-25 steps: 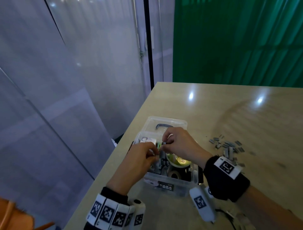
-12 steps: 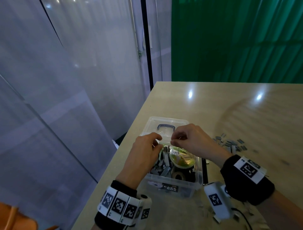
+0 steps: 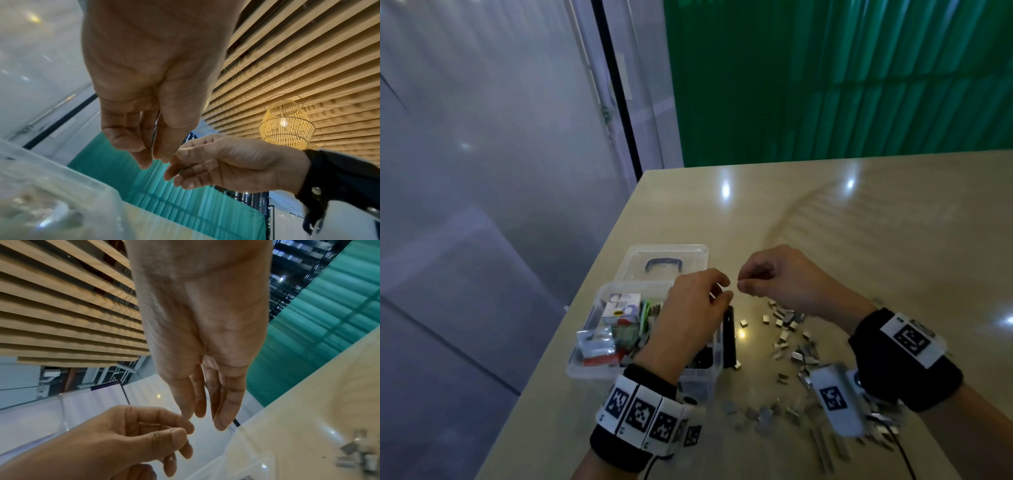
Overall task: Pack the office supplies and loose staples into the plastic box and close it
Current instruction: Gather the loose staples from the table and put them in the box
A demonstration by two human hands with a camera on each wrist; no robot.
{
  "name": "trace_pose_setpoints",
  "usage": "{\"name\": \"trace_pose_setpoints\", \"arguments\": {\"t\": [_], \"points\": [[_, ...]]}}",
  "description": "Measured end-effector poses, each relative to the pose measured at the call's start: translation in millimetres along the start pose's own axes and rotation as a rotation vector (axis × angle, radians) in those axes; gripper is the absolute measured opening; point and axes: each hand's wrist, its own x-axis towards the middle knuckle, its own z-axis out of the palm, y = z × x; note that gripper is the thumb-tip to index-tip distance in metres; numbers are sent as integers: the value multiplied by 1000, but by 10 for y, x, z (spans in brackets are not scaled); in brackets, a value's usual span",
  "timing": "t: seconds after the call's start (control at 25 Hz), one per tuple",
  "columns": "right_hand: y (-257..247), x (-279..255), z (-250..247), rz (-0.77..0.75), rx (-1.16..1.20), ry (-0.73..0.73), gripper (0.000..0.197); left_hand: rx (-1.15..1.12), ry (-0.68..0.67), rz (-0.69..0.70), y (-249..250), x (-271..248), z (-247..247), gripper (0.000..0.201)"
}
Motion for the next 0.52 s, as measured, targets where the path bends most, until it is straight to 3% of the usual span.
{"name": "trace_pose_setpoints", "arguments": {"t": [0.32, 0.52], "points": [[941, -345, -373, 160, 2, 2, 8, 67, -252, 25, 449, 142, 827, 19], [1407, -348, -344, 289, -9, -15, 9, 200, -390, -122, 484, 188, 1348, 30]]}}
